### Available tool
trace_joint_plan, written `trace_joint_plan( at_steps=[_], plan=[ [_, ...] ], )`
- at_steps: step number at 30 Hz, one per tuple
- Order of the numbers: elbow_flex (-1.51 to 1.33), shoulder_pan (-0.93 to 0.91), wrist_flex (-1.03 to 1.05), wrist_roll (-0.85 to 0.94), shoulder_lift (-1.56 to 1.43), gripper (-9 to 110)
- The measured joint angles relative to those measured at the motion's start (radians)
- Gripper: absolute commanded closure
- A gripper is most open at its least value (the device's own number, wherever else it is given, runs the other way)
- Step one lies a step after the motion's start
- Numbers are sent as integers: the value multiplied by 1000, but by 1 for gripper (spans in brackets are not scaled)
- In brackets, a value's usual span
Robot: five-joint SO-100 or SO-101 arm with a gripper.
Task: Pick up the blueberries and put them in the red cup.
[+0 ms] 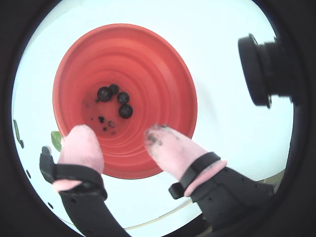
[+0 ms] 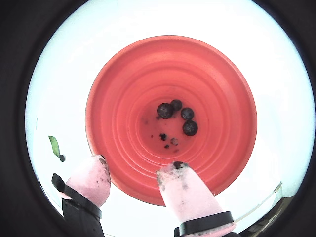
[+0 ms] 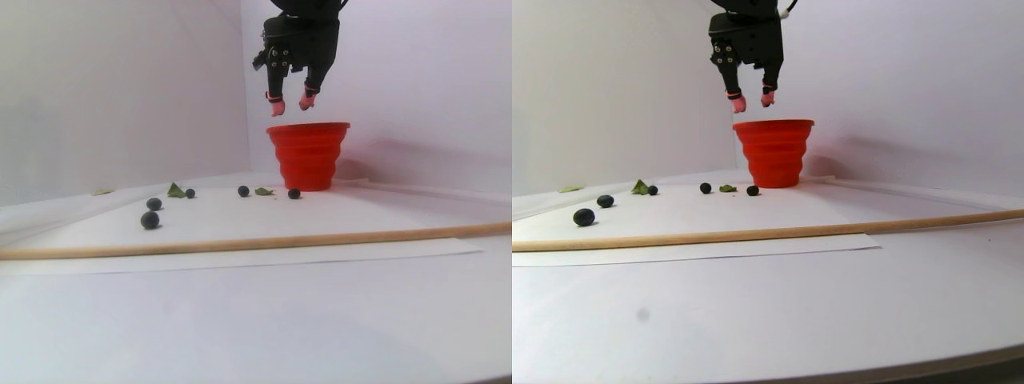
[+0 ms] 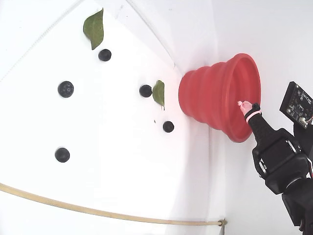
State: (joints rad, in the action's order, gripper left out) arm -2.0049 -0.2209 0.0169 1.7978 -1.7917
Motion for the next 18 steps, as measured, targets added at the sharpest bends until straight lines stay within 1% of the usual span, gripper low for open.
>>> trace_joint_plan(
  at_steps=[9,18],
  plan=[
    [-41,40,15,-5,-81,83],
    [-100,81,15,-6,-94,83]
  ],
)
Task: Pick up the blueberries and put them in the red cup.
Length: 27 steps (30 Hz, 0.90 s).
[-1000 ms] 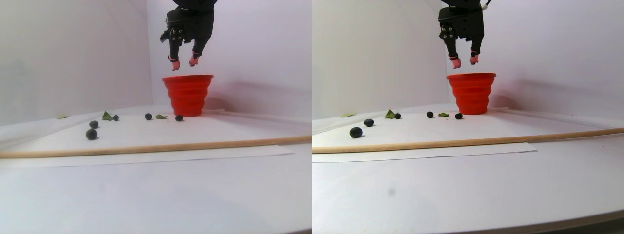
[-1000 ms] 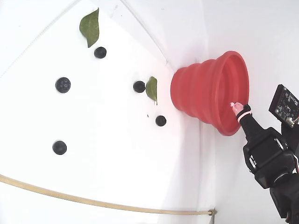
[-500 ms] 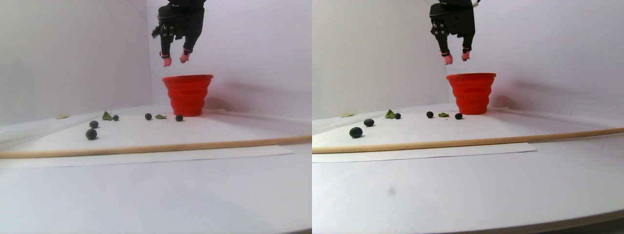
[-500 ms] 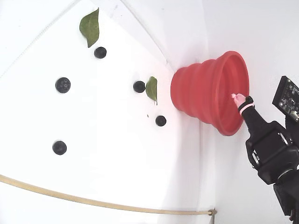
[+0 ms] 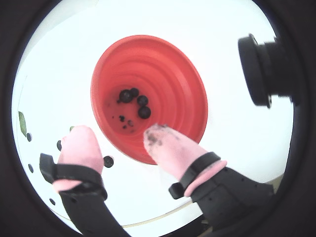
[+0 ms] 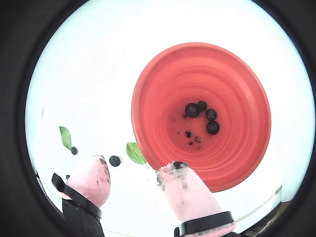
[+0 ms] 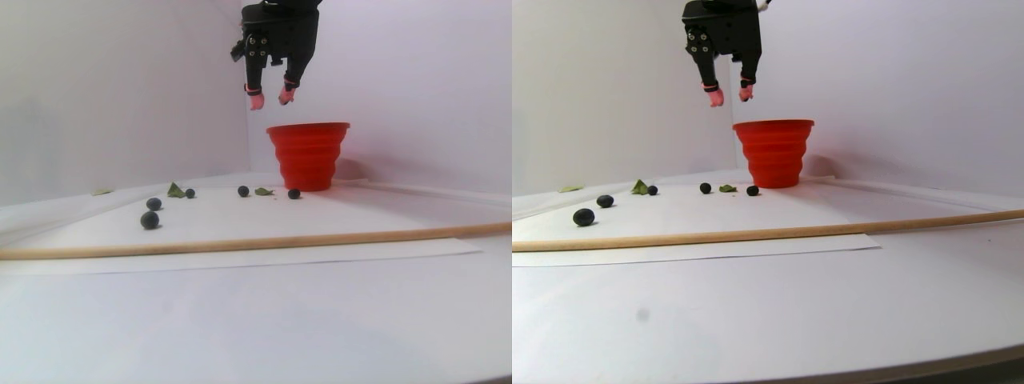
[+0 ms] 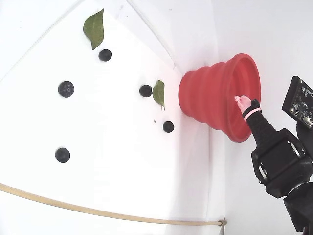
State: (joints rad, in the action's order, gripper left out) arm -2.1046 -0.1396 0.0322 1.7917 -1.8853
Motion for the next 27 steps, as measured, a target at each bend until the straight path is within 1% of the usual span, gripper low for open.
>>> trace_joint_plan(
  at_steps=[16,27],
  plan=[
    [-115,71,0,-18,-49,83],
    [-126,86,0,-60,-49,83]
  ],
)
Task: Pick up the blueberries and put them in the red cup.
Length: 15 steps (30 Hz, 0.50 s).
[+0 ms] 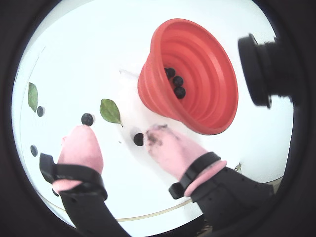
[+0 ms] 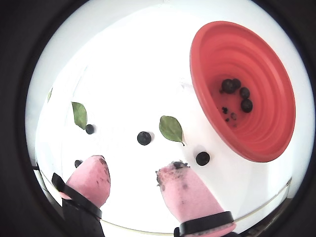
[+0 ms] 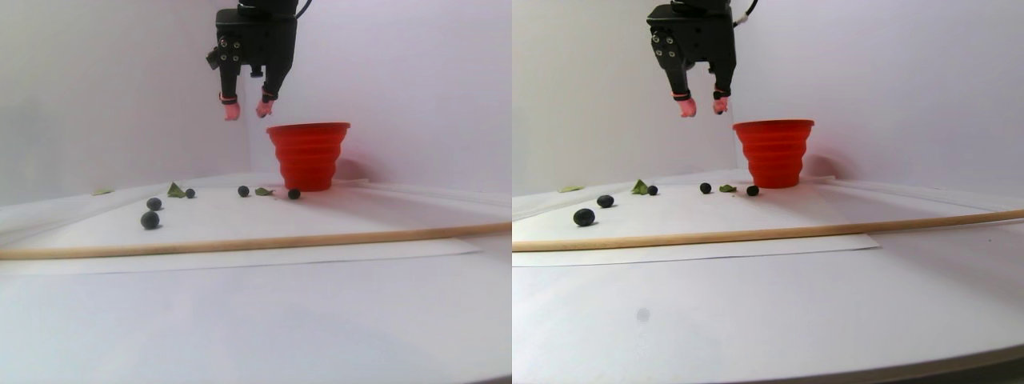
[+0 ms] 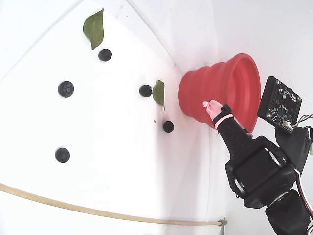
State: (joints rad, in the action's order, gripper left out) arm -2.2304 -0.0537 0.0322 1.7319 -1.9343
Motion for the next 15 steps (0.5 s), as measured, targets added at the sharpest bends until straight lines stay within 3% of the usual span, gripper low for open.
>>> trace_joint_plan(
  at_steps=[15],
  plan=[
    [0,6,-101,0,161,83]
  ],
)
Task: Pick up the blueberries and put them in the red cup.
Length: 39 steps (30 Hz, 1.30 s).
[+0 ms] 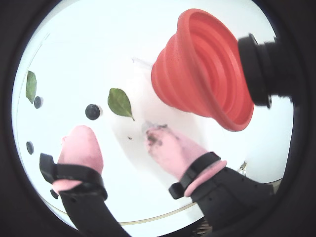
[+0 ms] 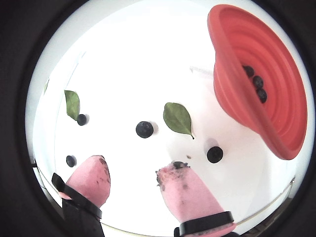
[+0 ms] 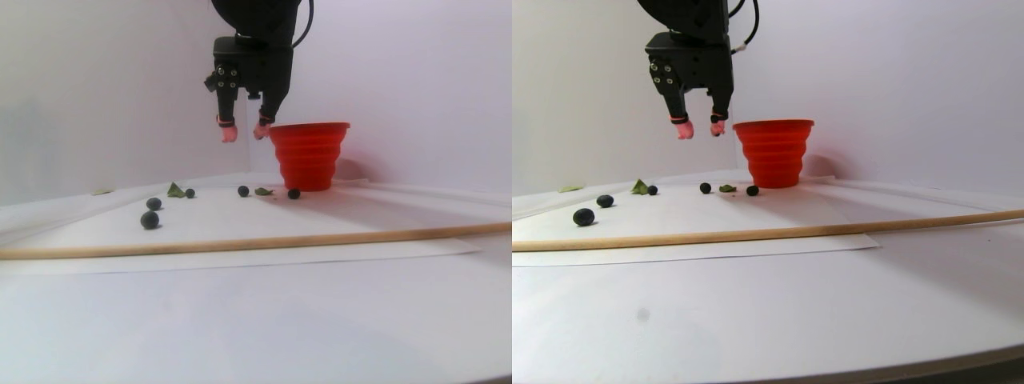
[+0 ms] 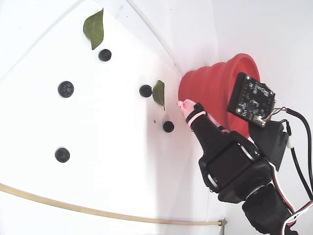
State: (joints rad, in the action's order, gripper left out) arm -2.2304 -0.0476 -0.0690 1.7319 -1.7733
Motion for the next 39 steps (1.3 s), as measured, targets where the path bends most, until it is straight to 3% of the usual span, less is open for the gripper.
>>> trace_joint_plan(
  at_steps=[39],
  plan=[
    [127,11,-227,15,370,82]
  ],
)
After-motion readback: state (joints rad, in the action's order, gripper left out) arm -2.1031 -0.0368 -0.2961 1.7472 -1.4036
